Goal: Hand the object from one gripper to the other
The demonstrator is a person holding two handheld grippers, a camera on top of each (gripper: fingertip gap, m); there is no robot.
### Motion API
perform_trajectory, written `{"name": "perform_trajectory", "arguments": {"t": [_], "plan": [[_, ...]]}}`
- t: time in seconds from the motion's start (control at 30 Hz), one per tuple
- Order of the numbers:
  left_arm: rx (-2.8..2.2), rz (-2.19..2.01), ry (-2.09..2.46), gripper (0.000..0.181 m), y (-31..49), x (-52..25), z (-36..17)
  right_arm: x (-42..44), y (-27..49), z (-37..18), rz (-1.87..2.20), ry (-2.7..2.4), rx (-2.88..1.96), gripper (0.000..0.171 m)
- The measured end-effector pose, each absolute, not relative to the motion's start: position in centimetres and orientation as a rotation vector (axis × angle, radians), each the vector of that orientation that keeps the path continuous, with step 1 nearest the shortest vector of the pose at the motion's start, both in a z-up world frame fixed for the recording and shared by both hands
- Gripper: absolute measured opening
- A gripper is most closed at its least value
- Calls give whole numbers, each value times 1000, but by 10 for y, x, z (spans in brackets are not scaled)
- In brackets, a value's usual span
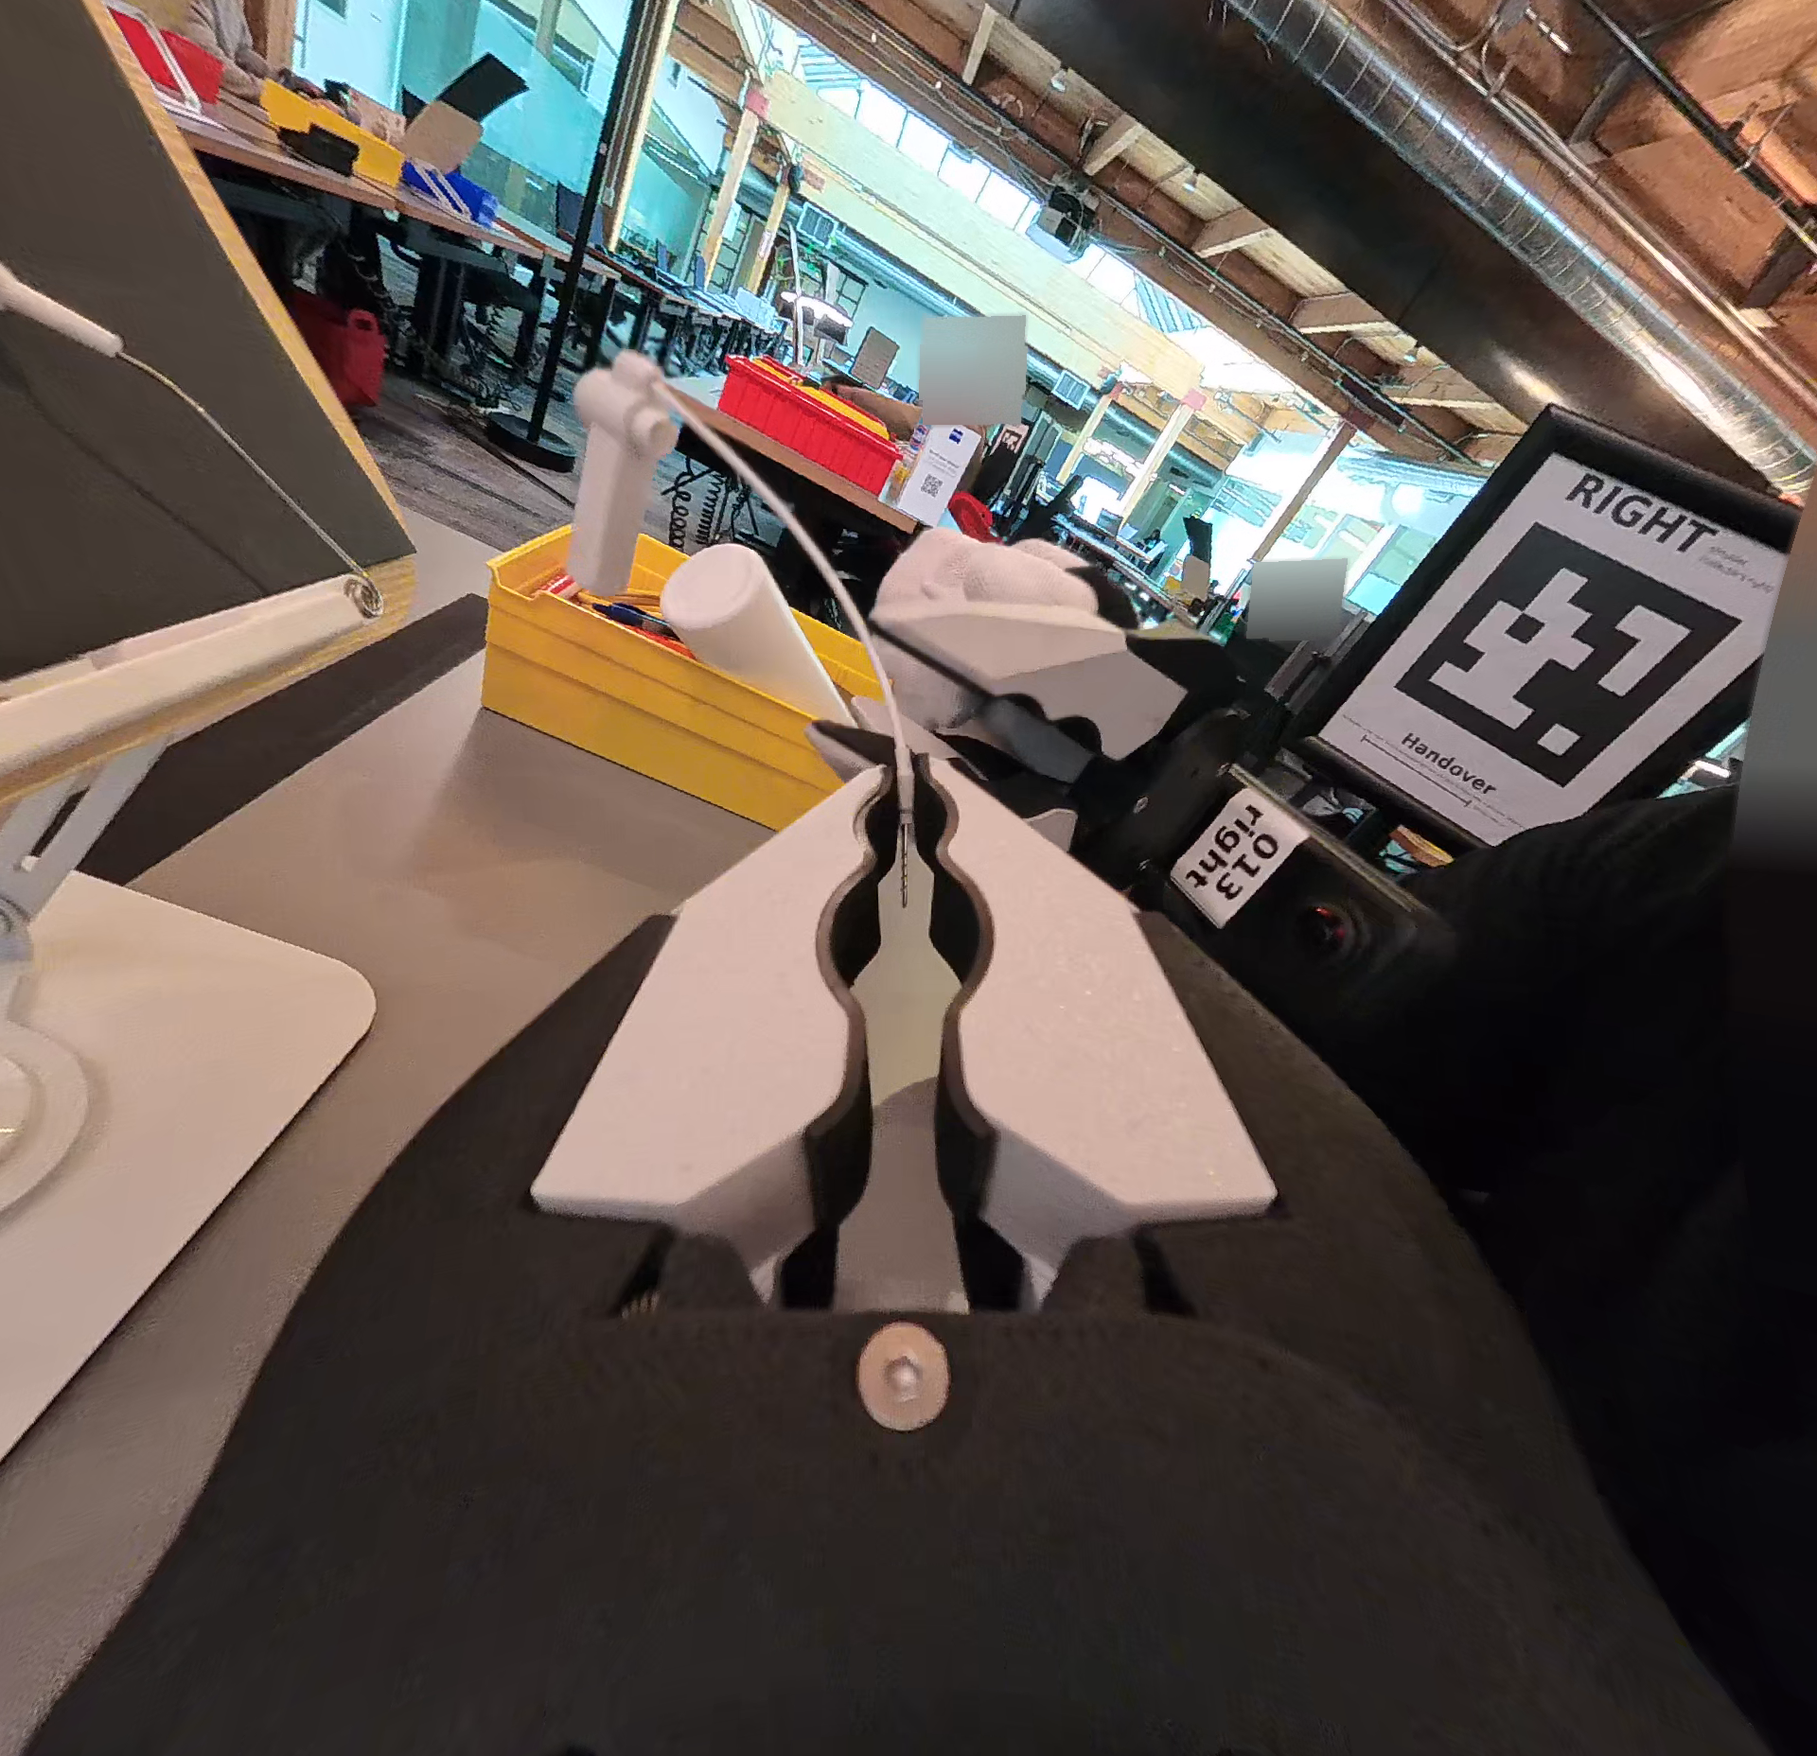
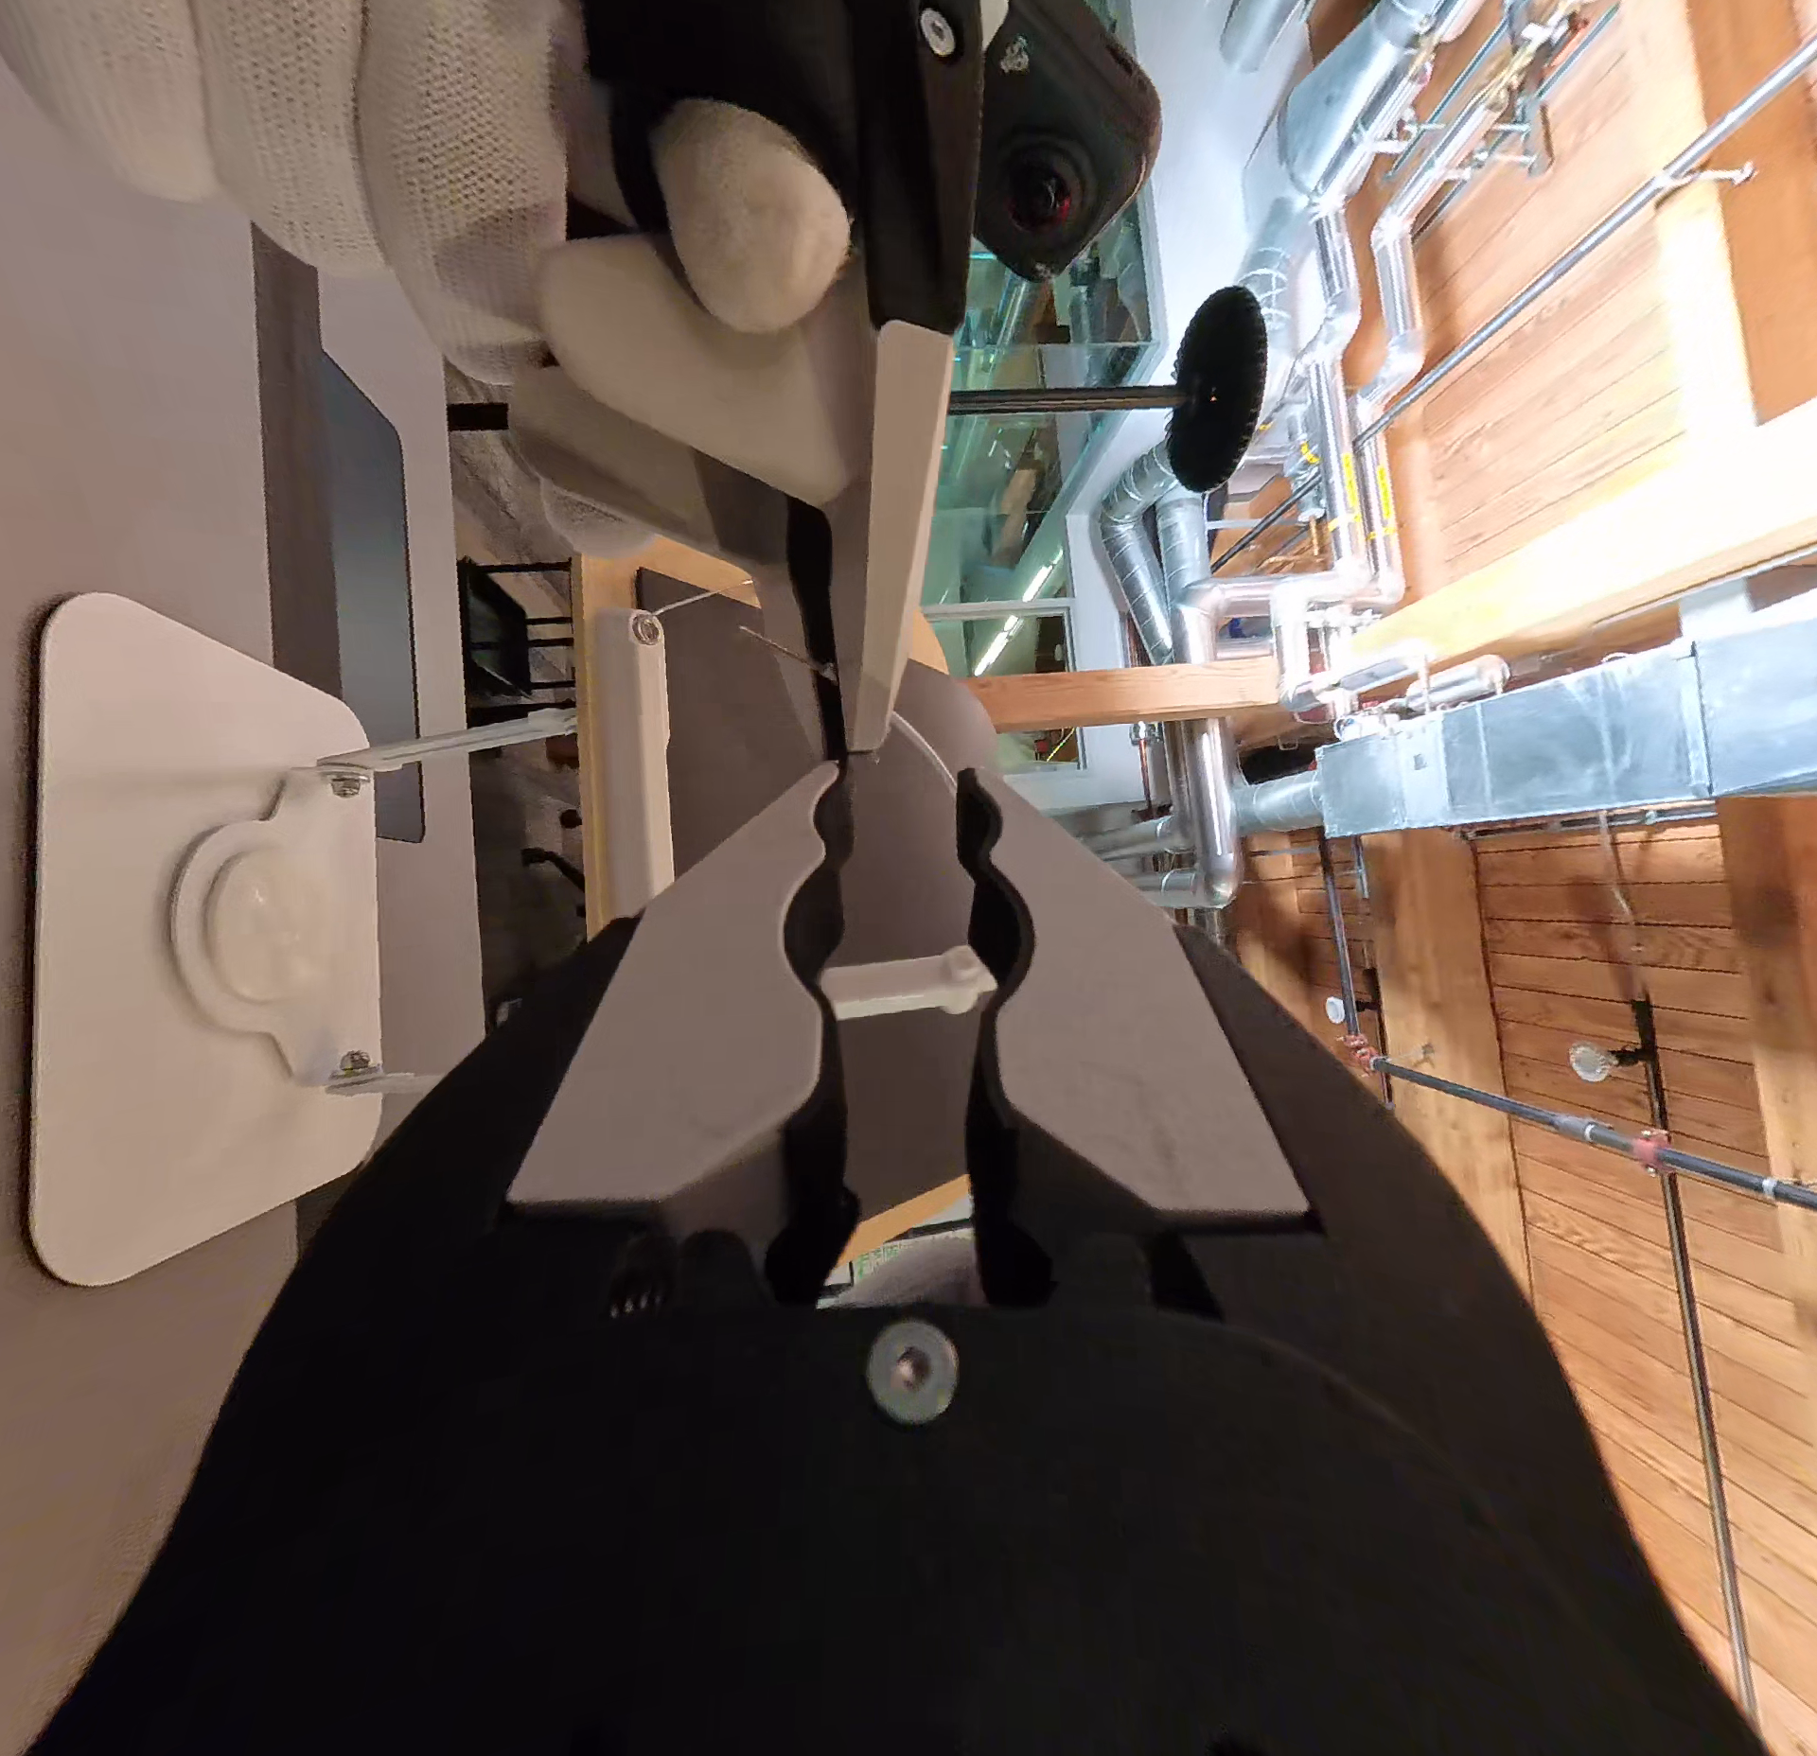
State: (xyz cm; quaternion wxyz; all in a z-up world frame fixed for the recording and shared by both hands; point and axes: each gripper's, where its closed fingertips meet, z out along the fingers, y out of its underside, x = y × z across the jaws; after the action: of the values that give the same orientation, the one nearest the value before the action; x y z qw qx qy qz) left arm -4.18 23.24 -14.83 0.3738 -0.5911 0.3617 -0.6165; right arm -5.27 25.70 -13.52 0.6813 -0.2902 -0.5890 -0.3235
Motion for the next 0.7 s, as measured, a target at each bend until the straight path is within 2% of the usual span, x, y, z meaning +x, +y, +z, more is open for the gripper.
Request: {"name": "perform_trajectory", "arguments": {"t": [0.03, 0.23, 0.4, 0.5, 0.7], "plan": [[-1521, -1583, 928, 0, 232, -42, -149, -53, 256, -135, -719, -1315, -646, 12], [-1559, -1599, 946, 0, 231, -43, -155, -56, 255, -141, -727, -1354, -626, 6], [-1613, -1560, 1007, 0, 228, -45, -166, -58, 252, -148, -725, -1414, -624, 16], [-1657, -1482, 1075, 0, 226, -46, -177, -60, 252, -160, -693, -1478, -651, 2], [-1679, -1369, 1120, 1, 228, -48, -184, -62, 256, -171, -645, -1513, -736, 0]]}}
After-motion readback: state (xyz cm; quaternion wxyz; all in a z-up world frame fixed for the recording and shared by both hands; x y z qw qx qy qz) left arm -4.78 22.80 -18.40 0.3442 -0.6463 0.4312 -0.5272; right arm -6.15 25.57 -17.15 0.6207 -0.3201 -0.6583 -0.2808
